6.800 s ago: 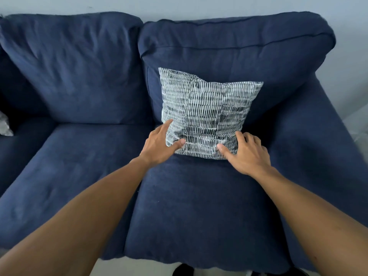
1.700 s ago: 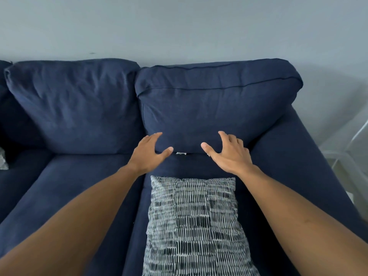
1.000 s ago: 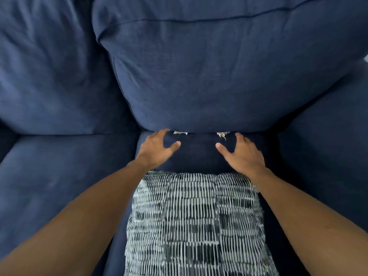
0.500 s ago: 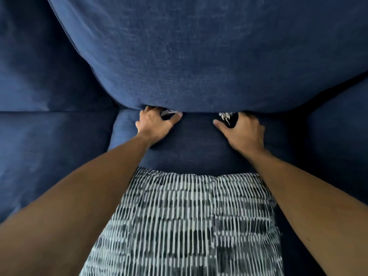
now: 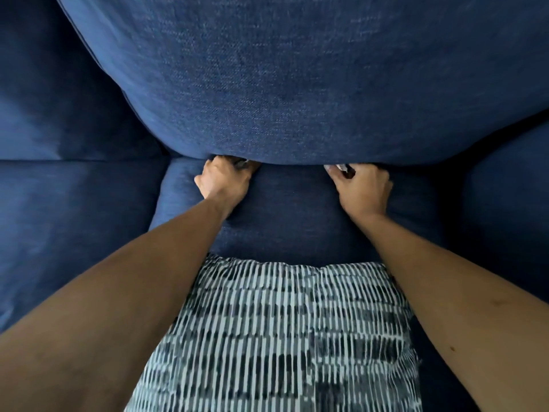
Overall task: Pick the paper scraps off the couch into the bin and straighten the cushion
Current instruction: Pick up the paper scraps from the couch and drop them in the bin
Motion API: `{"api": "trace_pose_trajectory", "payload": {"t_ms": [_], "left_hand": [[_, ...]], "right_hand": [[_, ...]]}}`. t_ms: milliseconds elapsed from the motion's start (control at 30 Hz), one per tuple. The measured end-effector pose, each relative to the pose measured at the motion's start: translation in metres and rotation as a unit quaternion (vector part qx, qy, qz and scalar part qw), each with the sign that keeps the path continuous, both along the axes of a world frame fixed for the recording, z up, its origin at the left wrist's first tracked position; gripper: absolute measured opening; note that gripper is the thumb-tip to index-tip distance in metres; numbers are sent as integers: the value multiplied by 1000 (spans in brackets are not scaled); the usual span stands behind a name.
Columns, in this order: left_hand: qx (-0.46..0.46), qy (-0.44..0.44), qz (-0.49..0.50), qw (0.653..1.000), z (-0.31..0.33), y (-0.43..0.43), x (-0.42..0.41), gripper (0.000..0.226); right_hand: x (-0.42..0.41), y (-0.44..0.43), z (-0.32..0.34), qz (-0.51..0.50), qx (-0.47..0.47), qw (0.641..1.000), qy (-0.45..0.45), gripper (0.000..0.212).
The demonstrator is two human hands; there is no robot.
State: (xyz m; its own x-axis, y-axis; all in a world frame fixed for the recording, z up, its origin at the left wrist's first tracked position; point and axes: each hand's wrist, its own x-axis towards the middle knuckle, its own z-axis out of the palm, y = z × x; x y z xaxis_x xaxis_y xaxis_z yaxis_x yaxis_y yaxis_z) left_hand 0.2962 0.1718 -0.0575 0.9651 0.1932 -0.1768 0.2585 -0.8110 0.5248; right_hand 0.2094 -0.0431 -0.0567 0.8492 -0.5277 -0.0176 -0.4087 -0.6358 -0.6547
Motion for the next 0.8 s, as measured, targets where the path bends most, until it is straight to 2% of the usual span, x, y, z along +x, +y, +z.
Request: {"api": "trace_pose_trajectory", "payload": {"t_ms": [200,300,433,667,800], "left_hand": [[-71,28,-18,997,12,4,-6,34],[-99,41,-39,993,21,10,-15,32],[-142,45,-65,987,39,17,-32,39],[-205,43,-79,975,88,30,-58,28],[-254,24,-72,964,128,40,-74,20]], "right_hand": [[-3,-4,8,13,66,998,-3,31],[-9,-5,16,28,81,996,-5,31],[-21,-4,32,45,89,995,-6,46],[-49,5,79,71,79,994,-31,40],[-65,13,117,63,82,994,-43,44]]}}
